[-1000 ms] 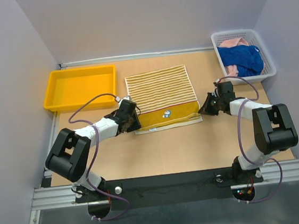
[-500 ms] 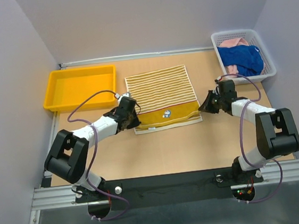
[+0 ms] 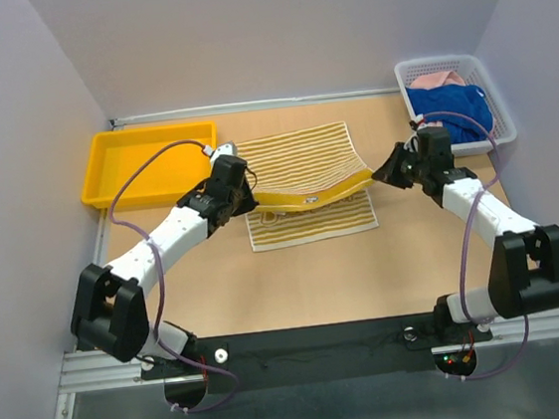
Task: Fold and stack the towels
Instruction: Fold the towel
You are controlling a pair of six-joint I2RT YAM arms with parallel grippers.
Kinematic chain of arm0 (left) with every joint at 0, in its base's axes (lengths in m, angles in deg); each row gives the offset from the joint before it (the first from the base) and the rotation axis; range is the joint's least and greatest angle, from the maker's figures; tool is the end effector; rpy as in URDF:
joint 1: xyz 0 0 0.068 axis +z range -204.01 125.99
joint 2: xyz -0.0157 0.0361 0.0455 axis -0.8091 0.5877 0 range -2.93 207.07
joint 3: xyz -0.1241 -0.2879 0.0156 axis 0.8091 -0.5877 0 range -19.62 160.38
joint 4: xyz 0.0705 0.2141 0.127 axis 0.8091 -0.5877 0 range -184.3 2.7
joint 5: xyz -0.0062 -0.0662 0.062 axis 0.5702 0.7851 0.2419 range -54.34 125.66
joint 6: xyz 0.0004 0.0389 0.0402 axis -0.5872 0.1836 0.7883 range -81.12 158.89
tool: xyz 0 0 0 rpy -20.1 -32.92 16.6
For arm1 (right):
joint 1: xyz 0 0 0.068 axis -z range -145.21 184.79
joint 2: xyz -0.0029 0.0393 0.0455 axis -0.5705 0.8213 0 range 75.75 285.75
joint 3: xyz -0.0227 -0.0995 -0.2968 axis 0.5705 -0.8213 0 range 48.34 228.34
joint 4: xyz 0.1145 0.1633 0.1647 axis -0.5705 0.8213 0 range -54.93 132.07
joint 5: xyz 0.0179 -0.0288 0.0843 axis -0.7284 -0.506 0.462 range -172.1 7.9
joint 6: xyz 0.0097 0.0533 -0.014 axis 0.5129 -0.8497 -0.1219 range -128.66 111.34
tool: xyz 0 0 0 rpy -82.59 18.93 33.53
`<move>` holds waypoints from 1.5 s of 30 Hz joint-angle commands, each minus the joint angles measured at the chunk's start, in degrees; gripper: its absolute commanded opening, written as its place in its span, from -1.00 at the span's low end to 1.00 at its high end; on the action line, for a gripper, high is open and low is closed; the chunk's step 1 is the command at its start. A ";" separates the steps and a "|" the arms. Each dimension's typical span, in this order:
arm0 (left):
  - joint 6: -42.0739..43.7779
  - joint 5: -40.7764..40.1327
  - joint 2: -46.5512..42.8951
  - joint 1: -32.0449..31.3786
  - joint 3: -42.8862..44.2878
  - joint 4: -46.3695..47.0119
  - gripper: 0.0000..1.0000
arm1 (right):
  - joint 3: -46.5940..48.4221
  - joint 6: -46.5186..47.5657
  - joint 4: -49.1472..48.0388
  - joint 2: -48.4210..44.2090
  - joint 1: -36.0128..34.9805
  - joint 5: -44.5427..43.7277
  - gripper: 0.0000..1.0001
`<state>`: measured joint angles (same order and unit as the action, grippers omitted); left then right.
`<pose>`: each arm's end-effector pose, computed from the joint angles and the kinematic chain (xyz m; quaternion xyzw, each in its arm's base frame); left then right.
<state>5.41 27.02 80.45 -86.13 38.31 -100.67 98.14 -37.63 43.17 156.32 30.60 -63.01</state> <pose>0.2711 -0.1633 0.2976 -0.0431 0.8988 -0.1762 0.3989 0.2928 0.0342 0.2740 0.1210 0.8842 0.2647 0.3652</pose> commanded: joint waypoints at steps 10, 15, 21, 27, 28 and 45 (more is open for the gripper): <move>-3.26 8.38 -6.12 0.48 -14.59 4.74 -1.00 | -11.21 -2.76 3.24 -7.10 0.14 -3.27 -0.99; -2.65 9.97 -1.82 0.39 -16.53 7.03 -1.00 | -12.71 -2.14 1.84 -2.71 0.14 -5.73 -0.99; -2.12 10.75 0.38 0.48 -17.76 8.09 -1.00 | -14.46 -2.23 0.60 0.90 0.14 -6.61 -0.99; -1.86 10.49 0.39 0.39 -19.08 8.09 -1.00 | -15.96 -2.84 0.60 1.95 0.14 -6.96 -0.95; -1.95 10.40 0.13 0.39 -19.17 7.92 -1.00 | -15.96 -3.02 0.60 1.26 0.14 -7.05 -0.91; -1.77 6.80 -10.07 0.30 -15.39 1.15 -1.00 | -9.98 -1.79 8.78 -12.81 0.14 -3.45 -0.99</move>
<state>2.88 35.76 73.43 -85.80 21.35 -96.80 85.87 -39.93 49.66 146.90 30.60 -67.27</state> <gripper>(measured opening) 0.101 0.019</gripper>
